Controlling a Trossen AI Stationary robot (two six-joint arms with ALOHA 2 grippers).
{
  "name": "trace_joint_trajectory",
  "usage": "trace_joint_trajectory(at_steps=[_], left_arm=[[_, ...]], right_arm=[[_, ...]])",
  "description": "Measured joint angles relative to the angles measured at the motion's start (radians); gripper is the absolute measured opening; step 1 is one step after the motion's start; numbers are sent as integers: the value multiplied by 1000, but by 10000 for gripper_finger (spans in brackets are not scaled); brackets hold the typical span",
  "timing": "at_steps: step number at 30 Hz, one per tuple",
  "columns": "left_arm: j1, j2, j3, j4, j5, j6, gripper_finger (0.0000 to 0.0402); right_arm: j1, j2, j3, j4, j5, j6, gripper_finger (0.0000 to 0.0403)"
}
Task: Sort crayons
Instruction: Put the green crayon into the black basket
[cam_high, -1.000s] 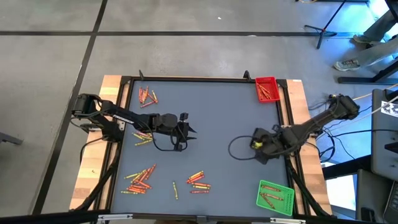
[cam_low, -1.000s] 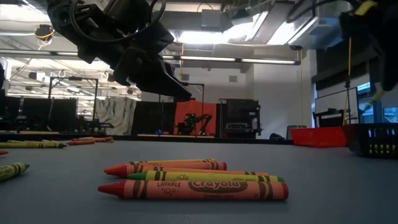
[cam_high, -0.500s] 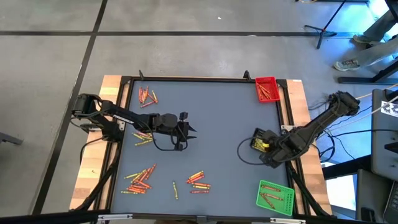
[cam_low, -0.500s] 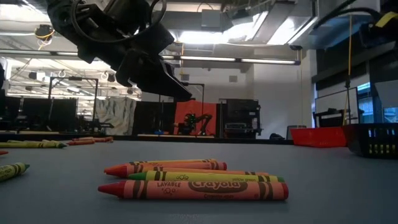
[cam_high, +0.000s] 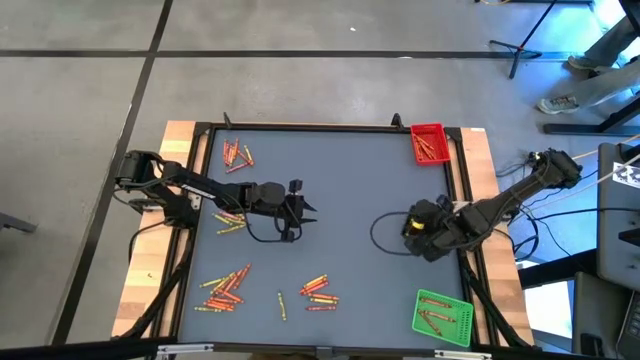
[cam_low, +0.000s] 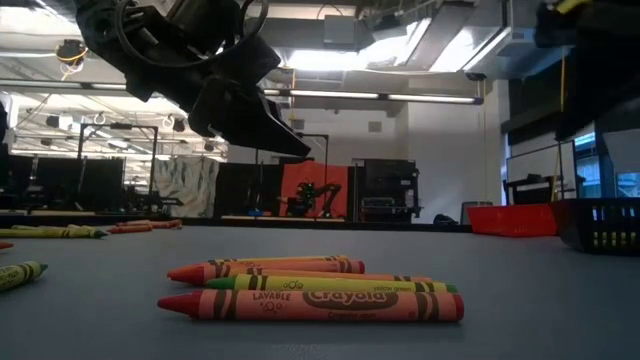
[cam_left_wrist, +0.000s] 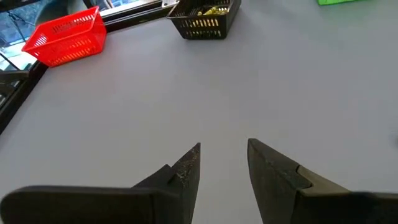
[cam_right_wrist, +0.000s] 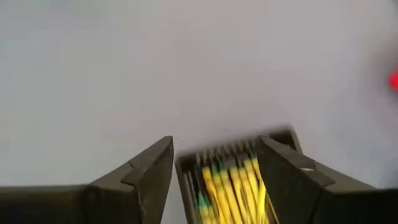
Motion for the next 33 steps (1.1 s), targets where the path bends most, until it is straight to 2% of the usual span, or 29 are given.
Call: trace_joint_trajectory(at_steps=[9, 14, 19, 24, 29, 33], left_arm=[[3, 1, 0, 103, -3, 52, 122], [3, 1, 0, 113, -2, 47, 161], [2, 1, 0, 115, 10, 20, 196], [-39, 1, 1, 64, 12, 18, 198], [-100, 1, 1, -38, 4, -3, 197], [-139, 1, 1, -123, 4, -66, 197]], right_arm=[[-96, 0, 0, 322, 98, -338, 230], [-128, 1, 0, 483, 75, -498, 230], [-166, 30, 0, 571, 21, -589, 231], [-212, 124, 0, 690, 0, -691, 271], [-256, 247, 0, 868, -7, -909, 322], [-285, 335, 0, 1080, -103, -1086, 329]])
